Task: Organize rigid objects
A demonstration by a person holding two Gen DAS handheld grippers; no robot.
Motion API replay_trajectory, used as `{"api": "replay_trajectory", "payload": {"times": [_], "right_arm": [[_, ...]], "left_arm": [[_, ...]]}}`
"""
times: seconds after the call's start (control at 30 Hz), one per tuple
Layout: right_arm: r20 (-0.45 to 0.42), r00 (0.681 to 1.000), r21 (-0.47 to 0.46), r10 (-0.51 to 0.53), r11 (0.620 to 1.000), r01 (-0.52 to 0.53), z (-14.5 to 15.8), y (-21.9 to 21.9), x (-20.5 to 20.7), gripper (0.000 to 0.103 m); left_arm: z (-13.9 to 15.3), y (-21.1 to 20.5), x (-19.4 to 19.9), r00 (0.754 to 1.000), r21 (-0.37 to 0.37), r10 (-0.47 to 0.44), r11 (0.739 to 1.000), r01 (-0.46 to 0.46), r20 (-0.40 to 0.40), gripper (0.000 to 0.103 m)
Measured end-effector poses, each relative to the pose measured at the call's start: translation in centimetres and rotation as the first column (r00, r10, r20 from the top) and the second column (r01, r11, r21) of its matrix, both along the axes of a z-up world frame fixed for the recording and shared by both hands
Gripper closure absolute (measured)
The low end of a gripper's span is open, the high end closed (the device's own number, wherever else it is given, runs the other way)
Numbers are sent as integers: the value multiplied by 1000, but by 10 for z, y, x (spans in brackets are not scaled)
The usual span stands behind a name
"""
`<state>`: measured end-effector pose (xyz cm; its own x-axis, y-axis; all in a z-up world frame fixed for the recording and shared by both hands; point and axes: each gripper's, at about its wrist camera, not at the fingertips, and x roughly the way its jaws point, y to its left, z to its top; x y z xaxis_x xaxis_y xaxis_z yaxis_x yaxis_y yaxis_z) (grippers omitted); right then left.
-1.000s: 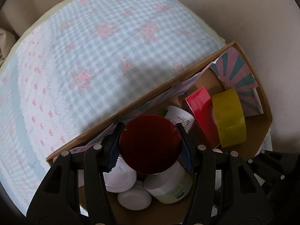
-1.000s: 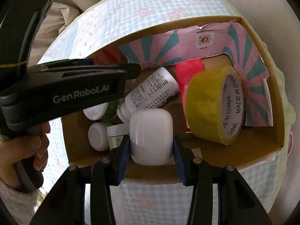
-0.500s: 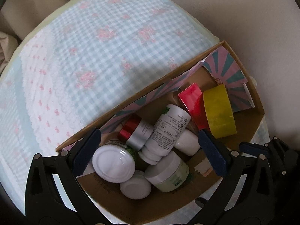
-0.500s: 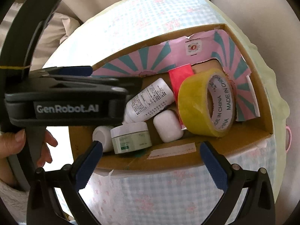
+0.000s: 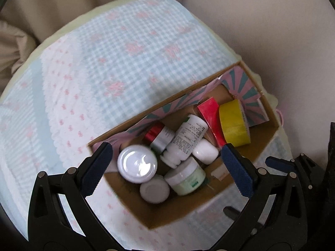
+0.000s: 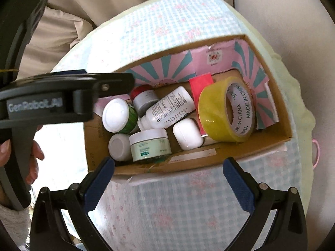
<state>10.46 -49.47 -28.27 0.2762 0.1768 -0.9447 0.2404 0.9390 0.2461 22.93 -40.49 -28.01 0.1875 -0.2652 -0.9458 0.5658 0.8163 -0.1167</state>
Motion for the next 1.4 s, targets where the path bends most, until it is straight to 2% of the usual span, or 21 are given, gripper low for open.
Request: {"api": "replay_trajectory", "payload": {"times": [0.13, 0.23, 0.33, 0.4, 0.57, 0.7, 0.77, 0.93, 1.03, 1.23, 1.4], "right_arm": [[17, 1000, -13, 8, 1000, -8, 23, 8, -6, 0], [41, 999, -25, 15, 1000, -14, 50, 19, -12, 0], [68, 997, -40, 24, 999, -22, 79, 32, -17, 0], [109, 993, -82, 42, 996, -33, 111, 46, -21, 0], [243, 961, -178, 131, 980, -88, 194, 93, -32, 0], [340, 922, -230, 186, 967, -110, 247, 130, -41, 0], [381, 903, -244, 201, 963, -112, 270, 147, -47, 0], [439, 872, -258, 218, 960, -110, 297, 179, -60, 0], [451, 862, -279, 230, 954, -108, 300, 195, -67, 0], [468, 851, -318, 239, 944, -90, 305, 214, -82, 0], [476, 852, -325, 217, 944, -59, 308, 214, -87, 0]], "left_arm": [[40, 33, -14, 997, -24, 69, 997, -68, 29, 0], [82, 64, -31, 990, -59, 117, 992, -113, 82, 0], [129, 105, -54, 972, -89, 177, 982, -164, 156, 0], [155, 130, -66, 957, -111, 215, 974, -196, 193, 0], [218, 208, -112, 887, -178, 348, 935, -305, 303, 0], [257, 264, -152, 805, -251, 450, 891, -378, 387, 0], [270, 285, -168, 779, -280, 479, 876, -393, 404, 0], [289, 325, -205, 706, -299, 534, 845, -442, 465, 0], [292, 338, -221, 682, -292, 539, 842, -453, 494, 0], [288, 345, -237, 683, -305, 549, 836, -457, 482, 0], [288, 342, -241, 687, -300, 537, 843, -446, 489, 0]]}}
